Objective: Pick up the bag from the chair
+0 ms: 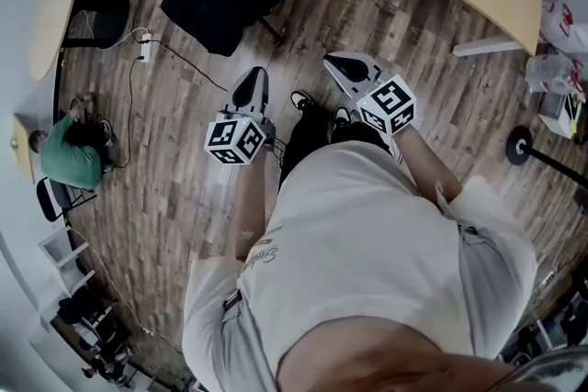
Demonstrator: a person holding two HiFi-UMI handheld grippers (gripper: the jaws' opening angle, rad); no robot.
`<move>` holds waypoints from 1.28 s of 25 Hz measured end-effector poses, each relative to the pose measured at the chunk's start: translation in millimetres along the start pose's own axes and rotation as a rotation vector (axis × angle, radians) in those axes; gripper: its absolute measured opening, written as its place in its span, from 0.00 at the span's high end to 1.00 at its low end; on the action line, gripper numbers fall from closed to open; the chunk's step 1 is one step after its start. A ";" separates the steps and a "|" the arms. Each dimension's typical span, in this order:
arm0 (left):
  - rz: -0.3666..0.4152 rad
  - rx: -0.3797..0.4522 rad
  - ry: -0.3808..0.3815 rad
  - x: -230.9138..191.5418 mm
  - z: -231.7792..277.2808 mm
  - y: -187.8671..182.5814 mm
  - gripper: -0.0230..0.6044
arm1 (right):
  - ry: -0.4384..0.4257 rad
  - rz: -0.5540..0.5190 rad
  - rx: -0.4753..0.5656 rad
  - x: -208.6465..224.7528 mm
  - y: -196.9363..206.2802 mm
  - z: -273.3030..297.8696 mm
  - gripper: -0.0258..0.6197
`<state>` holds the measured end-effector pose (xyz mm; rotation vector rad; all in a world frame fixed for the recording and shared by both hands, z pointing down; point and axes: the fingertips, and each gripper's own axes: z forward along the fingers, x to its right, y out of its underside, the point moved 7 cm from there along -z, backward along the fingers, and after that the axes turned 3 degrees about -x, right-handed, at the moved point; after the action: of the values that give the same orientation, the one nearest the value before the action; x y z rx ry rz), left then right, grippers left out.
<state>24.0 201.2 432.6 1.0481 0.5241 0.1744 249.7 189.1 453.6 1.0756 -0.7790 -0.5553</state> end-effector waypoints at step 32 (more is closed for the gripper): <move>0.083 0.027 0.069 -174.7 14.8 -46.4 0.91 | 0.081 0.005 -0.114 7.1 -58.0 163.2 0.97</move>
<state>-124.7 100.0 455.9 1.0940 0.5470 0.2786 123.8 70.3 444.6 0.9845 -0.6718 -0.5420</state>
